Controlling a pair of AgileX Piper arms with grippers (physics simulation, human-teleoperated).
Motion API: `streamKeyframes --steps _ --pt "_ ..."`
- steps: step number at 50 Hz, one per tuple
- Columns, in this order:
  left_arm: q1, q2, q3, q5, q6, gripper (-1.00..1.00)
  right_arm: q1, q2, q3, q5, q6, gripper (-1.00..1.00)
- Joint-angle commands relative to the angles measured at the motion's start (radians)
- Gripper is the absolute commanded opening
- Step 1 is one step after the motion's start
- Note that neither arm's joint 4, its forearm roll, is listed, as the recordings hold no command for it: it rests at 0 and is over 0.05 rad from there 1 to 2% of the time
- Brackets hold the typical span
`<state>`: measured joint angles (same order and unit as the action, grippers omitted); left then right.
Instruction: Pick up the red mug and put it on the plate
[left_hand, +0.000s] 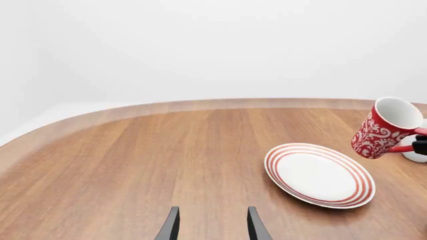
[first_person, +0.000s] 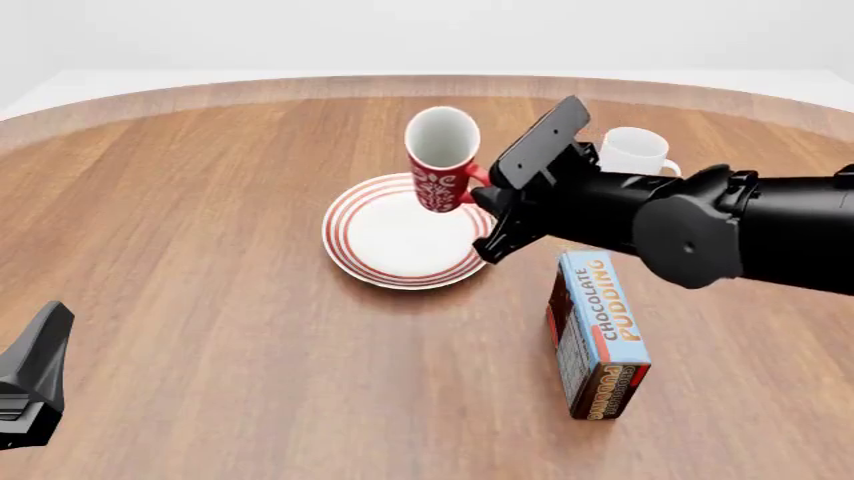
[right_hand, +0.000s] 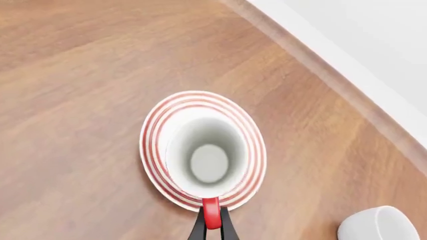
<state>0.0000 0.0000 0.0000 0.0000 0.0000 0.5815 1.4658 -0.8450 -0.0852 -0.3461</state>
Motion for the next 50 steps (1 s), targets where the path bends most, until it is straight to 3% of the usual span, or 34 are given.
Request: streamKeyframes --steps 1,32,50 --pt "0.000 0.000 0.000 0.000 0.000 1.00 0.001 0.085 -0.051 -0.033 0.000 -1.00" --pt "0.000 0.000 0.000 0.000 0.000 1.00 -0.028 0.219 -0.090 -0.093 -0.008 -1.00" --pt "0.000 0.000 0.000 0.000 0.000 1.00 -0.013 0.275 -0.095 -0.126 0.016 -1.00"
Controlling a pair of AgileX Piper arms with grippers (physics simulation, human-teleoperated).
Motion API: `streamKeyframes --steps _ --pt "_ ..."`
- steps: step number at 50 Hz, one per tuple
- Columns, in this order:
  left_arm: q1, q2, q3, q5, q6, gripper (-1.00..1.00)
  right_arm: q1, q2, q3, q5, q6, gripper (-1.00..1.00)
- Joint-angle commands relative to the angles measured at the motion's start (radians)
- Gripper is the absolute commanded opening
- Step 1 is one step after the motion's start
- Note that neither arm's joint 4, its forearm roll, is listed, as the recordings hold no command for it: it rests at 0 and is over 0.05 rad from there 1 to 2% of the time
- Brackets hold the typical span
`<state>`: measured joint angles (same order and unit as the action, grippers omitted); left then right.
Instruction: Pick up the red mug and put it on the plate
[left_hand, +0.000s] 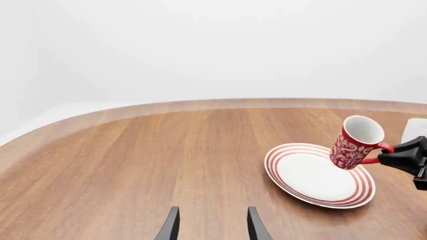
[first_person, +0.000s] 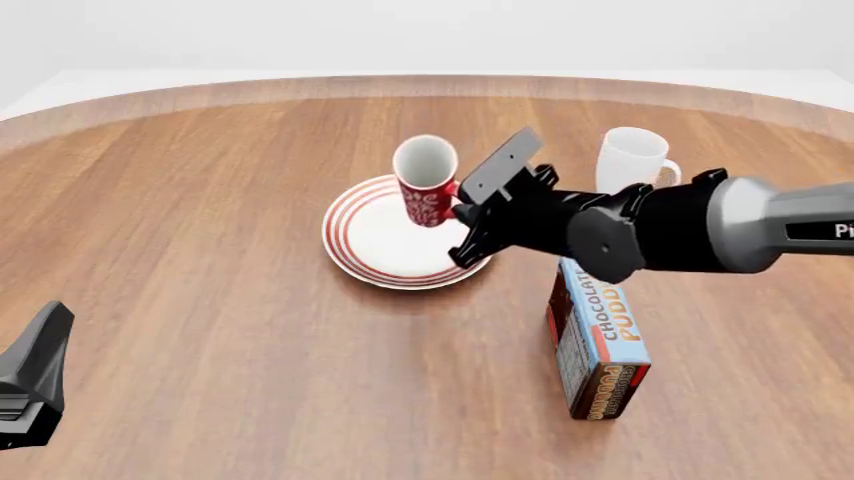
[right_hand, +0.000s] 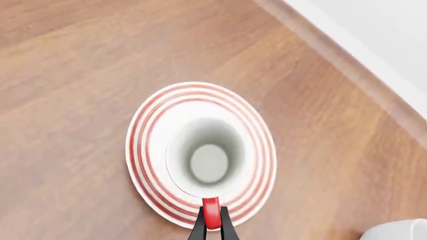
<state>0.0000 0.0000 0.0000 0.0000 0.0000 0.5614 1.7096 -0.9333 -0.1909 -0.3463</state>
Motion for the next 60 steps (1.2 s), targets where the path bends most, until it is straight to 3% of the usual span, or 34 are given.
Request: streamKeyframes --steps 1,60 --pt "0.000 0.000 0.000 0.000 0.000 1.00 0.009 0.033 -0.007 -0.020 0.017 -1.00" --pt "0.000 0.000 0.000 0.000 0.000 1.00 -0.014 0.230 -0.167 -0.014 0.084 -1.00"
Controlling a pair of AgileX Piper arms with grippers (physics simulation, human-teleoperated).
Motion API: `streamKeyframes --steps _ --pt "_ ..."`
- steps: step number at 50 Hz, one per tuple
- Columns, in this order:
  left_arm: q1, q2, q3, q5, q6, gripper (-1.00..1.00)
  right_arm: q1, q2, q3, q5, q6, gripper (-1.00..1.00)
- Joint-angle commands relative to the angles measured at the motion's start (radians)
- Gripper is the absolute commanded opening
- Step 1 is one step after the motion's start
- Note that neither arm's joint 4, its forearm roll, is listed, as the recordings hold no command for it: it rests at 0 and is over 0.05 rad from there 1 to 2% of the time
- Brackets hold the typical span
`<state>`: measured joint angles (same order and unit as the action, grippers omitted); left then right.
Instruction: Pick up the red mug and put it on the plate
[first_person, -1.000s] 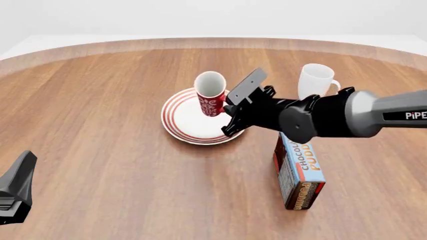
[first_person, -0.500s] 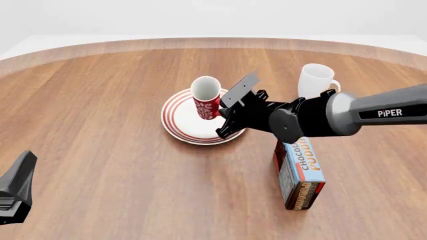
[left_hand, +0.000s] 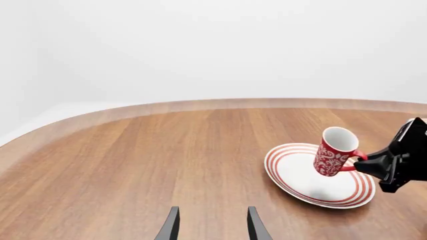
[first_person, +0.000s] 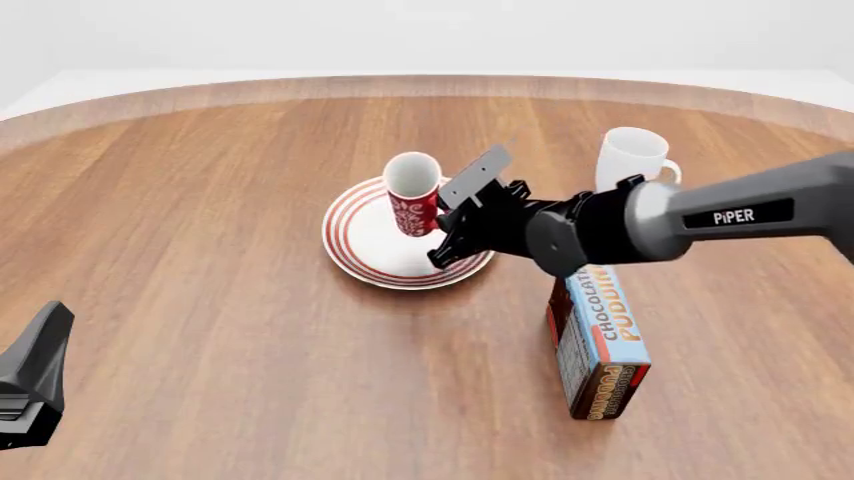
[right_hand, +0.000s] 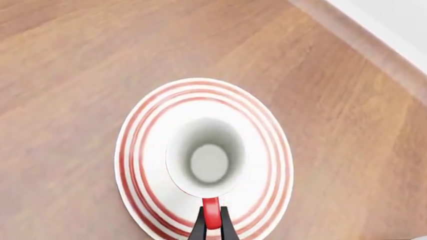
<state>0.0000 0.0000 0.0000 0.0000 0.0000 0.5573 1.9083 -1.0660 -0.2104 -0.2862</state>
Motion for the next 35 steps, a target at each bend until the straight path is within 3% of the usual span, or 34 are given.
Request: streamKeyframes --steps 1,35 --pt "0.000 0.000 0.000 0.000 0.000 1.00 -0.011 0.036 -0.038 0.006 0.027 -1.00" --pt "0.000 0.000 0.000 0.000 0.000 1.00 -0.018 0.127 -0.088 -0.008 0.046 -1.00"
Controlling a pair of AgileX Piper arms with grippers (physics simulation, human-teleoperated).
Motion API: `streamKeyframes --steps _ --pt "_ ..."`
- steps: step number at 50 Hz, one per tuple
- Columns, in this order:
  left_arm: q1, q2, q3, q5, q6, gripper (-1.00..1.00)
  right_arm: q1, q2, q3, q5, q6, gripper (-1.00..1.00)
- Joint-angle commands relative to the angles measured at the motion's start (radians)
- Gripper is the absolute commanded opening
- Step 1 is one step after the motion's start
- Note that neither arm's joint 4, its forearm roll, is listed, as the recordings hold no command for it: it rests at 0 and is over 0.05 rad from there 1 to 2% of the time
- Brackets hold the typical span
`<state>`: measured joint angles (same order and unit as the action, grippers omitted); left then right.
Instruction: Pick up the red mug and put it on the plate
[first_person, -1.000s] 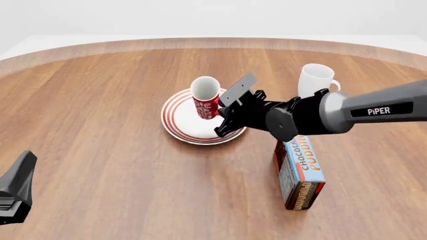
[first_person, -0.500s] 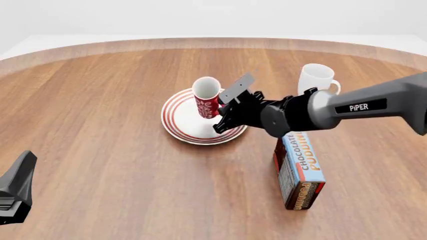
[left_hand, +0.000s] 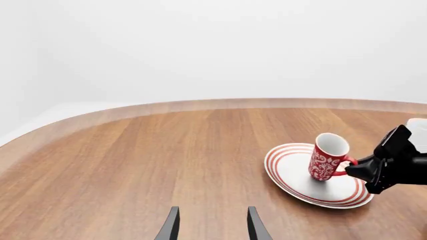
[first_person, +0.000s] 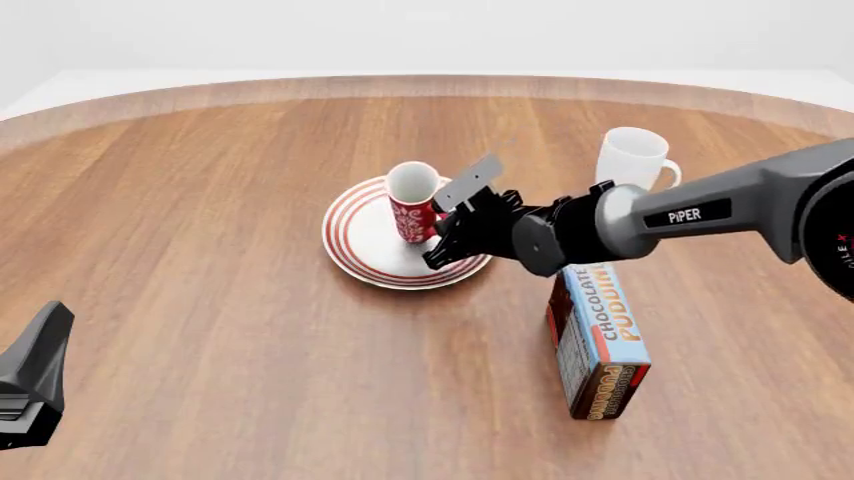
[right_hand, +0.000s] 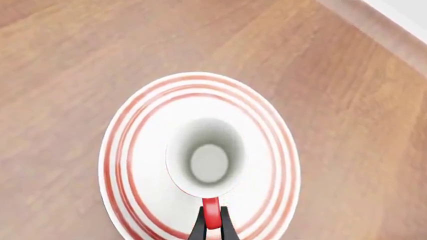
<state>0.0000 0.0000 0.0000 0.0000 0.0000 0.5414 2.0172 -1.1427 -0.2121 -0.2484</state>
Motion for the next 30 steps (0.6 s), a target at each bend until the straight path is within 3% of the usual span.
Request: streamKeyframes --steps 1,11,12,30 --pt "0.000 0.000 0.000 0.000 0.000 1.00 -0.002 0.019 -0.011 -0.007 0.009 -1.00" --pt "0.000 0.000 0.000 0.000 0.000 1.00 0.009 0.017 -0.004 -0.012 -0.008 -1.00" --pt "0.000 0.000 0.000 0.000 0.000 1.00 0.009 0.020 -0.005 -0.013 -0.005 1.00" --pt "0.000 0.000 0.000 0.000 0.000 1.00 0.000 0.007 0.012 -0.054 -0.010 1.00"
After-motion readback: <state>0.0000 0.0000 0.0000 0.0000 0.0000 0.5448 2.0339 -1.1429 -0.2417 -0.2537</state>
